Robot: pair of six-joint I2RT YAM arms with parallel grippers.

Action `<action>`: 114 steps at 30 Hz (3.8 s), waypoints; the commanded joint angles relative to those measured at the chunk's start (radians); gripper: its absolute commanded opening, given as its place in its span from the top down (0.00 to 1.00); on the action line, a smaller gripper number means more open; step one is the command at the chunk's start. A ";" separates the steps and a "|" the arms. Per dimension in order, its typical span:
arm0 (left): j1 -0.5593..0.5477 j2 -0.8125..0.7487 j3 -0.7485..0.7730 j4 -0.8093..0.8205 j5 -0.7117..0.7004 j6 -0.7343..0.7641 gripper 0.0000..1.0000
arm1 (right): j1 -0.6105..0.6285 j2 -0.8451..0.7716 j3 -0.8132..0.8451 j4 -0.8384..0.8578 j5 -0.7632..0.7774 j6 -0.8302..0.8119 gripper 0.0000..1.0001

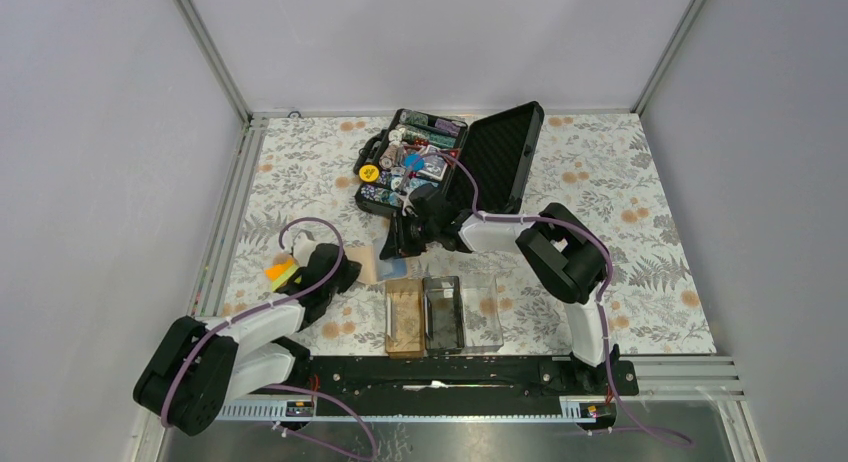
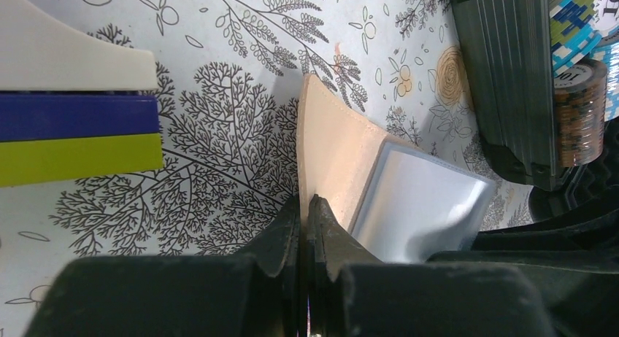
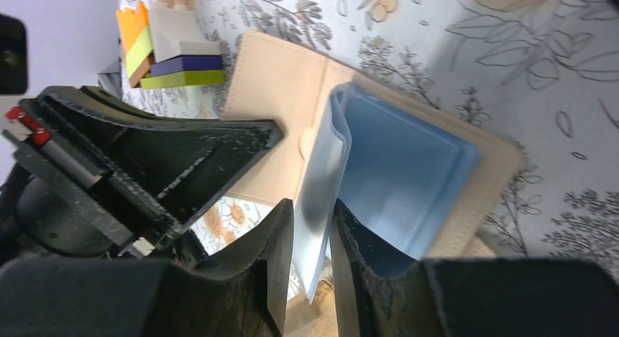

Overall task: Put the credit cards into the card holder
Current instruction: Open the card holder at the center of the board.

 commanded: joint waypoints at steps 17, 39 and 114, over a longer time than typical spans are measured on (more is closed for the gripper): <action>0.009 -0.170 0.023 -0.077 -0.001 0.105 0.45 | 0.033 0.017 0.093 0.065 -0.007 0.028 0.67; 0.147 -0.534 0.207 -0.582 0.068 0.229 0.01 | 0.103 0.103 0.246 -0.045 0.095 -0.009 0.65; 0.257 -0.448 0.526 -0.776 0.229 0.550 0.01 | 0.019 -0.422 0.162 -0.353 0.558 -0.418 0.00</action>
